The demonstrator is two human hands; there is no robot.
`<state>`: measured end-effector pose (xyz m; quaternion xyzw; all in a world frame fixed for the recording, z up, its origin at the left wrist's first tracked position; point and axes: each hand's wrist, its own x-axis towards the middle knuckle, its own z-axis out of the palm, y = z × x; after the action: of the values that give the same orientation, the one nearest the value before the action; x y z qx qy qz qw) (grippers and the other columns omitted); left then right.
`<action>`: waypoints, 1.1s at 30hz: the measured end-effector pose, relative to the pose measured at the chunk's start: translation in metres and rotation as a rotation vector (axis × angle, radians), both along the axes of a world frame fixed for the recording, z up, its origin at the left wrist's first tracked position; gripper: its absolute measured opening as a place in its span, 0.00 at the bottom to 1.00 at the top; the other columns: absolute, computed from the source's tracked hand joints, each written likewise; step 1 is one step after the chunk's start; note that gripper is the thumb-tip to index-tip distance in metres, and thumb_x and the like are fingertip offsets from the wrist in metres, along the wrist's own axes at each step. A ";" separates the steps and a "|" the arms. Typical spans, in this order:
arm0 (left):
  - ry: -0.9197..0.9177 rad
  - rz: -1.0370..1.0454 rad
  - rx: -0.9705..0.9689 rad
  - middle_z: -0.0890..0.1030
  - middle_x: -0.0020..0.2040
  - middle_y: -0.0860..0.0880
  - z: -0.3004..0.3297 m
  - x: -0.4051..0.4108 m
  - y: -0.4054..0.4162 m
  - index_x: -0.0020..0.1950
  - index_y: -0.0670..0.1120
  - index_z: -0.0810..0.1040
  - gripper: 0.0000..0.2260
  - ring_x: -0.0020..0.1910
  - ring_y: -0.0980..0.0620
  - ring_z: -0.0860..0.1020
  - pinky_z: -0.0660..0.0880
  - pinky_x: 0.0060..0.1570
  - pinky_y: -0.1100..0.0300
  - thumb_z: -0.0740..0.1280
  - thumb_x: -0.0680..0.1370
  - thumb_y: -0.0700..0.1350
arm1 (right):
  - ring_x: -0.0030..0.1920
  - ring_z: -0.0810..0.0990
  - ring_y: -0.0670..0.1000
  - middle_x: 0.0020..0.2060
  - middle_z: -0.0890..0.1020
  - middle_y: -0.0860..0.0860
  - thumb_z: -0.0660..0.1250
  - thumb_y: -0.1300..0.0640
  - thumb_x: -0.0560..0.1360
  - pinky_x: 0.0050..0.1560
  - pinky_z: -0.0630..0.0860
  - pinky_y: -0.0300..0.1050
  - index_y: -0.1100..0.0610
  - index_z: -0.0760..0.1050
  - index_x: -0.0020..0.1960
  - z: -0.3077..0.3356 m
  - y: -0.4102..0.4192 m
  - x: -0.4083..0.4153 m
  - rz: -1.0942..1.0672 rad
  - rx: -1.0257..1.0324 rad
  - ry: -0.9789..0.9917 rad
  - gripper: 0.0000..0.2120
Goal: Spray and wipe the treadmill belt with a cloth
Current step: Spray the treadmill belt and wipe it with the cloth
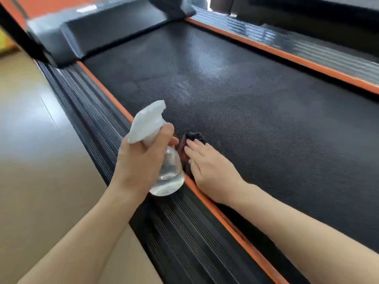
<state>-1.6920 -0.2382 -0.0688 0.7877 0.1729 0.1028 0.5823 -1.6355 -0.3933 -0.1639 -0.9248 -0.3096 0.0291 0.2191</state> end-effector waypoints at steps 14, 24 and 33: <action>0.421 -0.166 0.132 0.87 0.39 0.45 0.011 0.047 -0.009 0.39 0.43 0.84 0.22 0.33 0.53 0.81 0.75 0.38 0.61 0.68 0.79 0.61 | 0.77 0.59 0.42 0.75 0.67 0.43 0.53 0.50 0.80 0.74 0.58 0.46 0.51 0.71 0.73 -0.007 -0.085 -0.086 -0.114 0.018 -0.038 0.23; 0.262 -0.200 0.076 0.85 0.39 0.43 0.008 0.062 -0.019 0.45 0.41 0.84 0.21 0.33 0.52 0.79 0.80 0.39 0.54 0.71 0.78 0.60 | 0.77 0.58 0.42 0.76 0.66 0.44 0.53 0.49 0.81 0.75 0.57 0.45 0.51 0.70 0.74 -0.002 -0.083 -0.085 -0.104 -0.012 -0.062 0.23; -0.110 0.034 0.025 0.82 0.43 0.54 -0.010 0.053 0.006 0.58 0.56 0.82 0.10 0.39 0.57 0.80 0.75 0.42 0.65 0.73 0.78 0.55 | 0.72 0.70 0.63 0.71 0.72 0.64 0.47 0.56 0.82 0.72 0.68 0.58 0.67 0.70 0.70 -0.002 -0.045 0.107 -0.091 -0.270 -0.129 0.24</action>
<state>-1.6390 -0.2325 -0.0789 0.7849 0.1526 0.1580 0.5794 -1.5289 -0.4386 -0.1662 -0.9589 -0.2741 0.0011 0.0734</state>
